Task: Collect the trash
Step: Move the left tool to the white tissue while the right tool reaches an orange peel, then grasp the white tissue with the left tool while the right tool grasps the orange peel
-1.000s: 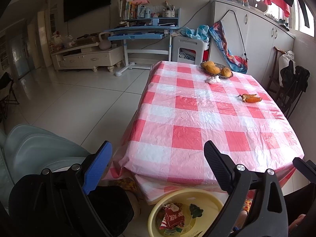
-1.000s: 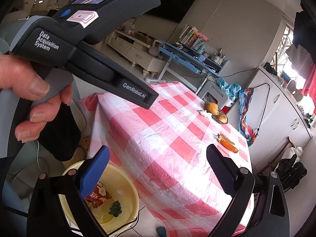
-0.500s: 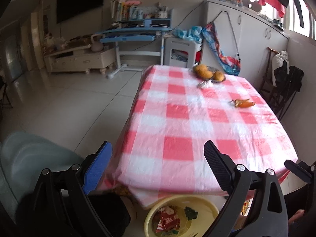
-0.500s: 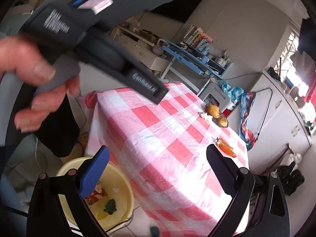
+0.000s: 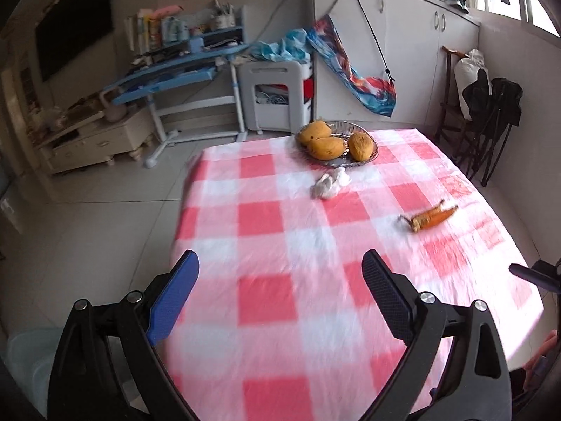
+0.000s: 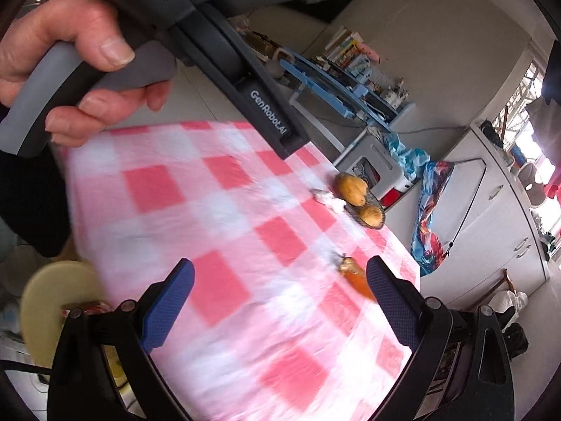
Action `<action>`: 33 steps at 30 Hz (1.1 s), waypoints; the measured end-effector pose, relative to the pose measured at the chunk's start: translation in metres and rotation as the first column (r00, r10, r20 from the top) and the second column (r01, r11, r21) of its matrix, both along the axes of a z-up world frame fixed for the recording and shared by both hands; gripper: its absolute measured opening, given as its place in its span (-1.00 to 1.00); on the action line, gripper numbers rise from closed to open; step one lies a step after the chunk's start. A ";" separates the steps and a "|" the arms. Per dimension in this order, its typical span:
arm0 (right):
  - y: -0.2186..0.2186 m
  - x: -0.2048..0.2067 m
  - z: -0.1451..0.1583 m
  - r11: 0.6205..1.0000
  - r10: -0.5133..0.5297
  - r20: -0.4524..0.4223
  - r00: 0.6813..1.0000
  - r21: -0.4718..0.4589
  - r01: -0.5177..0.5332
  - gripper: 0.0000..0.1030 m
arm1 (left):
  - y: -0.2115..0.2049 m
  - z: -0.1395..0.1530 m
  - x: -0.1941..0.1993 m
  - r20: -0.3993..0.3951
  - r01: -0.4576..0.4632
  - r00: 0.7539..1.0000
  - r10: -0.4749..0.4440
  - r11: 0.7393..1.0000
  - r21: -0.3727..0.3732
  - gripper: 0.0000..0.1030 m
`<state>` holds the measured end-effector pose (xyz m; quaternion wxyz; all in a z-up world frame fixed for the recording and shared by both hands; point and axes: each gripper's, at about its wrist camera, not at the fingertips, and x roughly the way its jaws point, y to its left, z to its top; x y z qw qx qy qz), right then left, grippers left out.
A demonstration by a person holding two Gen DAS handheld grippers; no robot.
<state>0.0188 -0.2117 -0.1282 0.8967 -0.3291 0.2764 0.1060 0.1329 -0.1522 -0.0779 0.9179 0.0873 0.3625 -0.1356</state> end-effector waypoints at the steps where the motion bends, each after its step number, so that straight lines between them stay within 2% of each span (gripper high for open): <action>1: -0.004 0.007 -0.001 1.000 -0.008 -0.004 1.000 -0.001 0.008 0.82 | -0.007 -0.003 0.011 -0.008 0.007 1.000 -0.007 1.000 -0.001 0.76; 7: -0.044 0.059 -0.009 0.998 -0.062 -0.038 0.997 0.024 0.063 0.82 | -0.049 -0.026 0.063 -0.041 0.066 0.997 -0.064 0.997 0.035 0.76; 14: -0.079 0.097 -0.015 0.997 -0.028 -0.093 0.995 0.072 0.035 0.81 | -0.087 -0.056 0.117 -0.080 0.109 0.992 -0.102 0.990 0.095 0.75; 22: -0.101 0.135 -0.030 0.996 -0.006 -0.189 0.982 0.082 0.022 0.64 | -0.108 -0.080 0.163 -0.148 0.150 0.980 -0.131 0.980 0.132 0.47; 25: -0.103 0.145 -0.039 0.998 -0.010 -0.228 0.974 0.066 0.025 0.57 | -0.112 -0.090 0.178 -0.179 0.157 0.975 -0.132 0.979 0.130 0.43; 29: -0.115 0.155 -0.039 0.989 -0.012 -0.282 0.959 0.138 0.053 0.52 | -0.115 -0.090 0.192 -0.185 0.142 0.975 -0.121 0.984 0.105 0.41; 30: -0.119 0.156 -0.039 0.985 -0.017 -0.299 0.954 0.161 0.068 0.48 | -0.115 -0.091 0.193 -0.184 0.140 0.976 -0.120 0.985 0.098 0.32; 32: -0.126 0.159 -0.039 0.970 -0.017 -0.341 0.940 0.222 0.098 0.16 | -0.117 -0.091 0.192 -0.196 0.151 0.971 -0.136 0.987 0.062 0.04; 33: -0.129 0.161 -0.039 0.961 -0.014 -0.362 0.932 0.251 0.112 0.07 | -0.119 -0.090 0.190 -0.199 0.162 0.969 -0.147 0.985 0.058 -0.29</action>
